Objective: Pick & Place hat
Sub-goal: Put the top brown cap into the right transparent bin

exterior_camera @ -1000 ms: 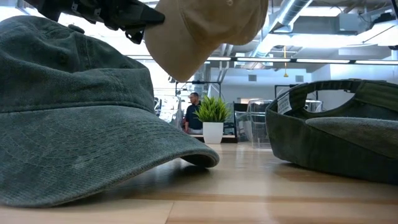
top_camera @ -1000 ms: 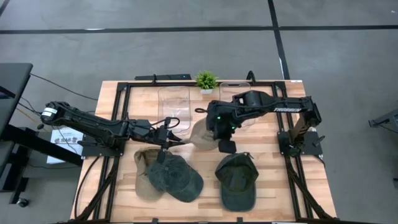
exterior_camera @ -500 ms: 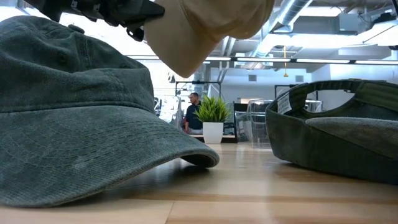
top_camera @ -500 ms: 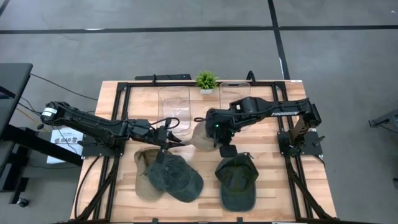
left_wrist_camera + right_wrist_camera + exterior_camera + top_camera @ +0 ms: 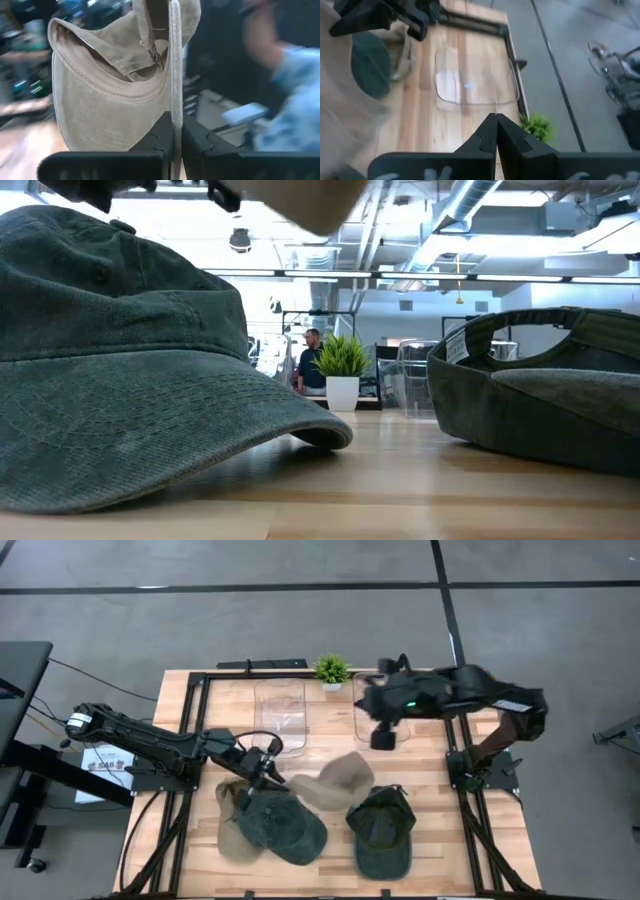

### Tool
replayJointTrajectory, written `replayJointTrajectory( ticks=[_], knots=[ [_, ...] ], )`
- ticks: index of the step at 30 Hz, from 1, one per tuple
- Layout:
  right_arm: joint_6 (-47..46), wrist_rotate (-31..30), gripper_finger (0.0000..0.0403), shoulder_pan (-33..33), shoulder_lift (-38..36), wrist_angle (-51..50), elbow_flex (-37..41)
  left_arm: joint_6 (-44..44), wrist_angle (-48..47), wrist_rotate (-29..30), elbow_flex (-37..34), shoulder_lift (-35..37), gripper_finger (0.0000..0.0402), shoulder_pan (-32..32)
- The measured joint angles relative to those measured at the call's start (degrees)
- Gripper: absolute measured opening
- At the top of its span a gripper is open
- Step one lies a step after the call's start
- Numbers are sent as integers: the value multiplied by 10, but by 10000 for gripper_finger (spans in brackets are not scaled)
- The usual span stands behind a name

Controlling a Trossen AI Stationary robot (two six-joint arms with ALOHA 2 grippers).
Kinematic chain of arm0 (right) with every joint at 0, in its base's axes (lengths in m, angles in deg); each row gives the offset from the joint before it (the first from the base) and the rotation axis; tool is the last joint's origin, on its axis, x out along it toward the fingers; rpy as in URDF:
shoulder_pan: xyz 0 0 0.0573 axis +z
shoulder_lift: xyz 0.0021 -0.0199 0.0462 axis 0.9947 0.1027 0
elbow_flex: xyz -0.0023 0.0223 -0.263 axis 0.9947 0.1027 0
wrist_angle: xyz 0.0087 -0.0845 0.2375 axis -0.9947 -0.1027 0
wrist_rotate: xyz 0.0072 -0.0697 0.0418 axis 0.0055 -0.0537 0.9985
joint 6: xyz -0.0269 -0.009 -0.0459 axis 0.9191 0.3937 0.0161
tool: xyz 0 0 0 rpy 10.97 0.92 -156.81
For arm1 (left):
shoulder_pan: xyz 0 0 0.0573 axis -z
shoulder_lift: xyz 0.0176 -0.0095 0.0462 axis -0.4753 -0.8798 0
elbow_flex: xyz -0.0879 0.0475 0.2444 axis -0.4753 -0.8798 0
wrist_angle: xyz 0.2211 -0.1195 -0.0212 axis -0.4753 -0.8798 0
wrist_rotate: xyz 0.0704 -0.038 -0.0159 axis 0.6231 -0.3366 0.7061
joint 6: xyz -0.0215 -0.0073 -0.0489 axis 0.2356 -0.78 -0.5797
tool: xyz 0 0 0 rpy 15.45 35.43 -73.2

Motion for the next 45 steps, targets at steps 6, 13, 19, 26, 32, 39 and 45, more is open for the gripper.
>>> replayJointTrajectory(
  ticks=[6, 13, 19, 26, 32, 39, 45],
  knots=[
    [-4, 19, 0, 54, -70, 31, 17, -19, 41, -55, 0, 0, 17, 12],
    [-4, 58, 0, 145, -95, 74, 68, -18, 43, -53, 0, 0, 17, 18],
    [-9, 78, 0, 205, -55, 77, 82, -17, 43, -51, 0, 0, 17, 17],
    [19, 105, 2, 239, -13, 143, 82, -17, 42, -38, 0, 0, 17, 17],
    [26, 104, 39, 241, -13, 154, 82, -17, 38, -34, 0, 0, 17, 17],
    [12, 118, 109, 242, -12, 166, 82, -12, 35, -19, 0, 0, 17, 15],
    [0, 137, 154, 236, 6, 162, 82, -12, 33, -19, 0, 0, 17, 1]
  ],
)
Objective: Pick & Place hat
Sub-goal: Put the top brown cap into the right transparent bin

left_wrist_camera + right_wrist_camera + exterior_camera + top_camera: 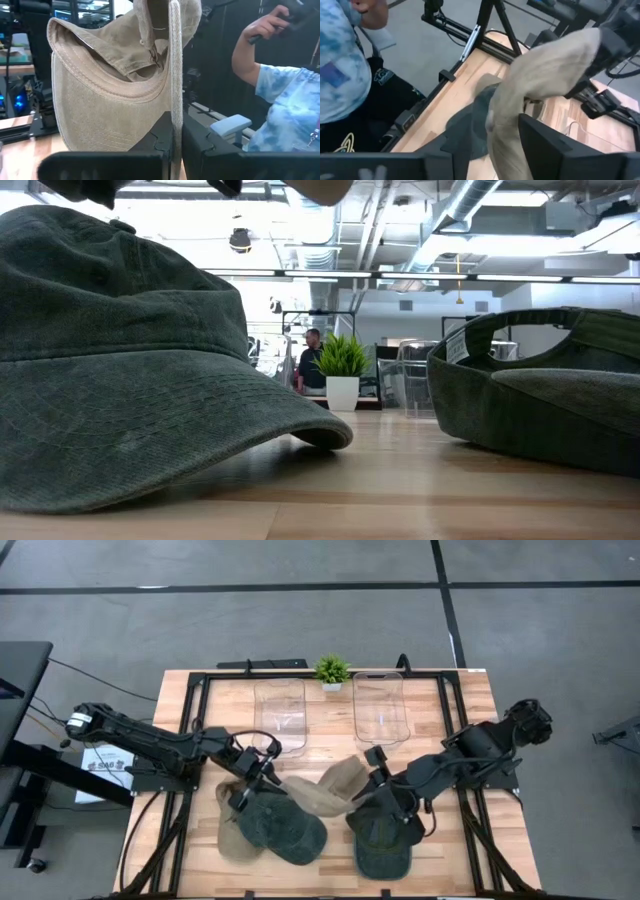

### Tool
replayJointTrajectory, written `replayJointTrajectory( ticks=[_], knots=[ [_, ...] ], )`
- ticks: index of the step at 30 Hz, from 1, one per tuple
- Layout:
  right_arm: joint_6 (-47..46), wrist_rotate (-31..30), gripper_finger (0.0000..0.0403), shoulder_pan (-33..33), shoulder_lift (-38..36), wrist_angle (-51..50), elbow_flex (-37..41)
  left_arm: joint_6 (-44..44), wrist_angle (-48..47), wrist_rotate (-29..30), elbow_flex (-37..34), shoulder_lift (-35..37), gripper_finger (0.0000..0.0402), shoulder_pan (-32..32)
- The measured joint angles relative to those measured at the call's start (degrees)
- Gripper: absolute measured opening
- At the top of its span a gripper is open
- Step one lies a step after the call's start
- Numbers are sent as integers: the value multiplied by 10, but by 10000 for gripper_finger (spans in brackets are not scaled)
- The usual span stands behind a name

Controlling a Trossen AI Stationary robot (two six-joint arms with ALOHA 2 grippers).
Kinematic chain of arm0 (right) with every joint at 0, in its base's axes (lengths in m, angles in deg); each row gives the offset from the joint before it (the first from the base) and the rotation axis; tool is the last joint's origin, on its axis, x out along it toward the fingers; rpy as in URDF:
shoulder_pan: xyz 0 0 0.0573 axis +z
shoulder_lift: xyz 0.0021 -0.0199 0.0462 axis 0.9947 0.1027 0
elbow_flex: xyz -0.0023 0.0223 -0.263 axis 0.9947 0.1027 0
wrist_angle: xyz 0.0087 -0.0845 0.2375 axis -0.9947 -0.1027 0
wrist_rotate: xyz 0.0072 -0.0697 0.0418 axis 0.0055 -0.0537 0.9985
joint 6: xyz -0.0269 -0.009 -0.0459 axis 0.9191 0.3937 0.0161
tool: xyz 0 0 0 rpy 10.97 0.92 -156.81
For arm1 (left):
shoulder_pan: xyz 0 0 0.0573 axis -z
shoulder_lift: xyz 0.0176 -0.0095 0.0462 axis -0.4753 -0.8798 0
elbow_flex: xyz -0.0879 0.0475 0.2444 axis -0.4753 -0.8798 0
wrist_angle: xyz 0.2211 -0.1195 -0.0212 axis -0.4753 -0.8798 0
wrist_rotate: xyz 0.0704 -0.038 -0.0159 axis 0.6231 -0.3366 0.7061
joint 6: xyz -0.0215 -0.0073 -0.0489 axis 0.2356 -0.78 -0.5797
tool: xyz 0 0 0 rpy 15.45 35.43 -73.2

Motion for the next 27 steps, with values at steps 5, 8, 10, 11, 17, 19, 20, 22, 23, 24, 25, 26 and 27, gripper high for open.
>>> replayJointTrajectory(
  ticks=[5, 8, 10, 11, 17, 19, 20, 22, 23, 24, 25, 26, 27],
  knots=[
    [-5, 0, 172, -5, 20, -15, 0, 0, -2, 0, 0, 0, 17, -11],
    [-5, 0, 176, -11, 29, -16, 0, 0, -4, 0, 0, 0, 17, -15],
    [-5, -1, 175, -14, 33, -17, 0, 0, -4, 0, 0, 0, 17, -15],
    [-5, -3, 174, -18, 34, -14, 0, 0, -3, 0, 0, 0, 17, -15],
    [-6, -5, 163, -28, 35, -18, 0, 0, -4, 0, 0, 0, 17, -14],
    [-9, -5, 159, -29, 36, -19, 0, 0, -5, 0, 0, 0, 17, -14],
    [-10, -5, 157, -29, 36, -19, 0, 0, -5, 0, 0, 0, 17, -14],
    [-11, -5, 153, -31, 36, -18, 0, 0, -5, 0, 0, 0, 17, -14],
    [-11, -5, 150, -33, 36, -18, 0, 0, -5, 0, 0, 0, 17, -14],
    [-11, -5, 147, -33, 36, -18, 0, 0, -5, 0, 0, 0, 17, -14],
    [-11, -5, 144, -33, 36, -18, 0, 0, -5, 0, 0, 0, 17, -14],
    [-11, -5, 140, -33, 36, -18, 0, 0, -5, 0, 0, 0, 17, -14],
    [-11, -5, 135, -33, 36, -19, 0, 0, -5, 0, 0, 0, 17, -14]
  ],
)
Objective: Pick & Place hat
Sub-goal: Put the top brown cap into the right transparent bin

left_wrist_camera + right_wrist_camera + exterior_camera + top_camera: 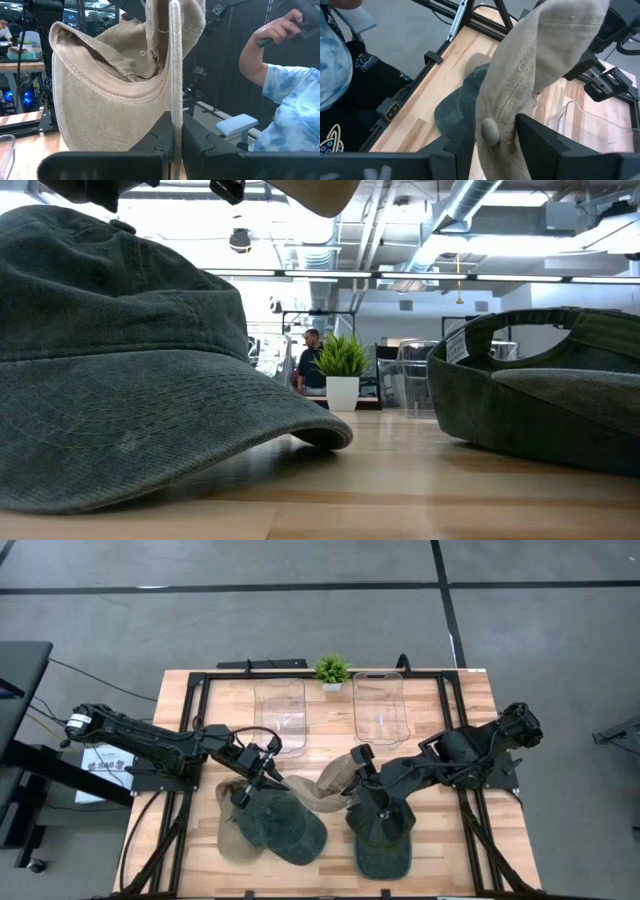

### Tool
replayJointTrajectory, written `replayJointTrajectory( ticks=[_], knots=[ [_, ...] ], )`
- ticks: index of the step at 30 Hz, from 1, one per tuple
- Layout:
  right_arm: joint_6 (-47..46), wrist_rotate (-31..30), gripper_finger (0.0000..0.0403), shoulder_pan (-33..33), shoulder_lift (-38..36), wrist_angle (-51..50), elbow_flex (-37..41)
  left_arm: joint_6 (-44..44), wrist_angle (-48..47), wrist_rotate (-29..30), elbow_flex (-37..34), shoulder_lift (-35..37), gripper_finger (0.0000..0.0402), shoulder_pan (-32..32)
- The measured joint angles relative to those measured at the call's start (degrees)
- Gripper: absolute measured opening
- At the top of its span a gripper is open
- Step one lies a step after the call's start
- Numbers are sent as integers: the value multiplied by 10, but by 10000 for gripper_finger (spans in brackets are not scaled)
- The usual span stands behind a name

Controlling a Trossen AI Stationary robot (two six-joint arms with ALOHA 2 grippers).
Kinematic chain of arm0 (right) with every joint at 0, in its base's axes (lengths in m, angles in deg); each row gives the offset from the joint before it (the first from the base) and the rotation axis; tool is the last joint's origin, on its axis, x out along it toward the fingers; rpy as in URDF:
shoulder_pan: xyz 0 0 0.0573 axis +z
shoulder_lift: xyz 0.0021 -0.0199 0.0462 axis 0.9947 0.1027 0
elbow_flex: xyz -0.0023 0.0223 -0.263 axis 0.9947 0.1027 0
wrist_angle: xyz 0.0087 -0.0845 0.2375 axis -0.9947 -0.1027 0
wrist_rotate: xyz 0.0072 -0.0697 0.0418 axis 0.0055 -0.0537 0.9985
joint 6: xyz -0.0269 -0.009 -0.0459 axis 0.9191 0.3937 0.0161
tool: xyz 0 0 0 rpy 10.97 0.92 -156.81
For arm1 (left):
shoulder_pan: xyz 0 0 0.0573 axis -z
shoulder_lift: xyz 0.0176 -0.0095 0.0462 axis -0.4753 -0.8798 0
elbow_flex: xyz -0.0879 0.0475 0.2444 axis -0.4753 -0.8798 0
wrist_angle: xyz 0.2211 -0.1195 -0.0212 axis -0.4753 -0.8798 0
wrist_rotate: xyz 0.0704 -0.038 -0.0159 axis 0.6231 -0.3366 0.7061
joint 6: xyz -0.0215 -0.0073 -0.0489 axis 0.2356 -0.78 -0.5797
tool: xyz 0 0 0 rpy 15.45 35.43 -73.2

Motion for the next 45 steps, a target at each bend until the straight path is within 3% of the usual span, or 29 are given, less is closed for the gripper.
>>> replayJointTrajectory(
  ticks=[7, 15, 45],
  knots=[
    [0, 0, 95, 0, 0, -1, 0, 0, 0, 0, 0, 0, 17, 0],
    [11, 0, 18, 0, 0, -18, 0, 0, 0, 0, 0, 0, 17, 0],
    [12, 0, 20, -4, 0, -18, 0, 9, -2, 13, 0, 0, 29, 0]
  ],
)
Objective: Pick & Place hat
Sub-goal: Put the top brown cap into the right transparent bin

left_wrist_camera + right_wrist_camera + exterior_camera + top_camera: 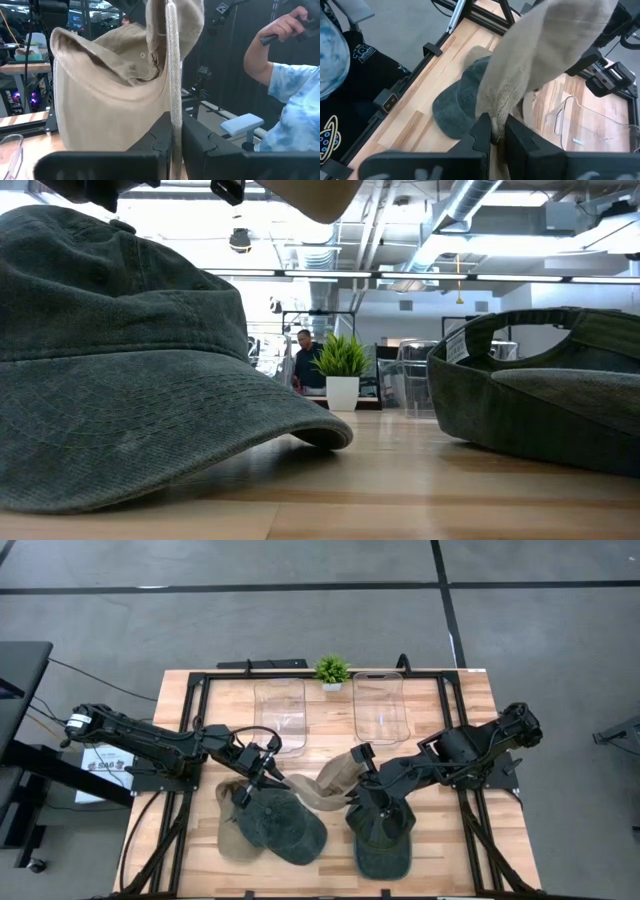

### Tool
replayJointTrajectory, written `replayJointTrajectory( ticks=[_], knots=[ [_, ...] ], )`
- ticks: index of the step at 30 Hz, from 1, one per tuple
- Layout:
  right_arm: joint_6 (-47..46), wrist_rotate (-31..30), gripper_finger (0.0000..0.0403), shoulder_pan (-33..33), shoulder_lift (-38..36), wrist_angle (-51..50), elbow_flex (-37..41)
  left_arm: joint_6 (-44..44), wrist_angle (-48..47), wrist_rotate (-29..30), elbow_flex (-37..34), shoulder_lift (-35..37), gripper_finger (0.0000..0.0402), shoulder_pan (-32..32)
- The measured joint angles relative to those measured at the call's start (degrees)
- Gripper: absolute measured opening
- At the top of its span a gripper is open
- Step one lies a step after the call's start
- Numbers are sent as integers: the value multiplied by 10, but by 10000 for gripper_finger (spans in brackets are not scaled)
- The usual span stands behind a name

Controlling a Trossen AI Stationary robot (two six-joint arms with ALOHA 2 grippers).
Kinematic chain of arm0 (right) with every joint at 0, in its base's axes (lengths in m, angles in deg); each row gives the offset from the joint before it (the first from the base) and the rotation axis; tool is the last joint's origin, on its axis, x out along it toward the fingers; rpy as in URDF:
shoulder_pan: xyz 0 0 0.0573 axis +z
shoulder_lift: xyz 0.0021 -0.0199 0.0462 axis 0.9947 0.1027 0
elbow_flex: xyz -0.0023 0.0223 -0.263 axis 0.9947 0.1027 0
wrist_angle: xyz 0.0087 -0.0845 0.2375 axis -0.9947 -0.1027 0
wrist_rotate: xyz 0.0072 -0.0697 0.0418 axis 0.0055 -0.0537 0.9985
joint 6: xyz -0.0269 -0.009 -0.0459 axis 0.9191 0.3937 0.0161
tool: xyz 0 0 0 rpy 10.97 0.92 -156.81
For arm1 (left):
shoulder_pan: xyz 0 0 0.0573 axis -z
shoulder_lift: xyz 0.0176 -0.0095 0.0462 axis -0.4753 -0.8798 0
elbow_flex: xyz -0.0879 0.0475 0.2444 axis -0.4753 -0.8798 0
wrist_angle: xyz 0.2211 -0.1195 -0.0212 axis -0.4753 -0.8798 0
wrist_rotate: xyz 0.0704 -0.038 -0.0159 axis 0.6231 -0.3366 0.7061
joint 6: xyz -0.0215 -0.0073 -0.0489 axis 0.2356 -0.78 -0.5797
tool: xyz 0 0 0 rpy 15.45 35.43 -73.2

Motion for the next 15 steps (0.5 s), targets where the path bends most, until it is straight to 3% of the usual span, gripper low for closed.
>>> replayJointTrajectory(
  ticks=[10, 15],
  knots=[
    [-1, 0, 21, 0, 0, -1, 0, 2, 0, 0, 0, 0, 90, 0],
    [-1, 0, 21, 0, 0, -4, 0, 2, 0, 0, 0, 0, 99, 0]
  ],
)
